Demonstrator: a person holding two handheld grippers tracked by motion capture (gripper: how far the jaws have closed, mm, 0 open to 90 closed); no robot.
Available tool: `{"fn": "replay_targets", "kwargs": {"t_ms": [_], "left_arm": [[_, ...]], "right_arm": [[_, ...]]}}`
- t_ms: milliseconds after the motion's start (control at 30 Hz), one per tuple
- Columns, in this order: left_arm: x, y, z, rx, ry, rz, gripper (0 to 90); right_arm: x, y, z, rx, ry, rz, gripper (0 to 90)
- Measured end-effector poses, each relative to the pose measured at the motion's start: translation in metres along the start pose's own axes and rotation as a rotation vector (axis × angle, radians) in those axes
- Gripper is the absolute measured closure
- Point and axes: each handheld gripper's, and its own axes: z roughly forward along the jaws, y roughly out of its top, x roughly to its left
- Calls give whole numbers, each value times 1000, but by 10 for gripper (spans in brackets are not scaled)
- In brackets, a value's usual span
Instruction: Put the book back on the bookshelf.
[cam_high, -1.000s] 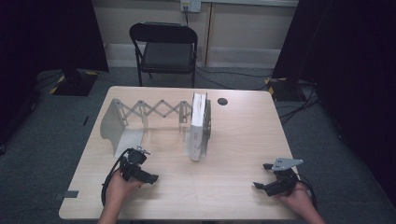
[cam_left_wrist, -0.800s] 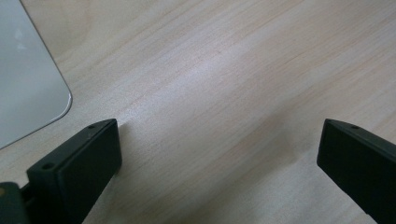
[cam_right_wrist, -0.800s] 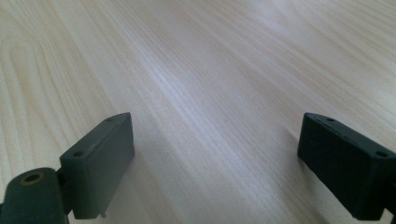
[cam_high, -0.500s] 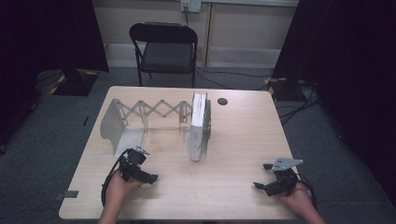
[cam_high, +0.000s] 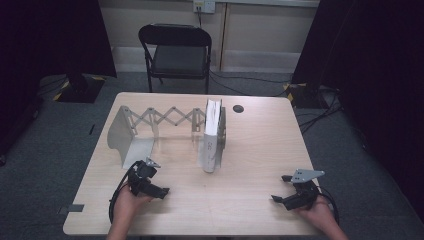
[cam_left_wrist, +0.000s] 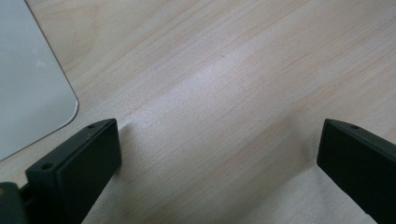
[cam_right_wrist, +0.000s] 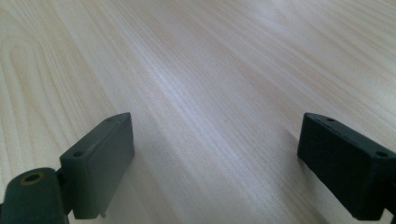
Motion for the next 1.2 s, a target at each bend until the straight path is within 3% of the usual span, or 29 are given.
{"fn": "replay_targets", "kwargs": {"t_ms": [333,867,1200], "left_arm": [[-2,-2,1,-1,27,37,0],[-2,-9,1,-63,26,30,0],[-2,-11,1,-73,25,30,0]], "right_arm": [[0,0,0,-1,1,0,102],[0,0,0,0,0,0,102],[0,0,0,-1,1,1,102]]}}
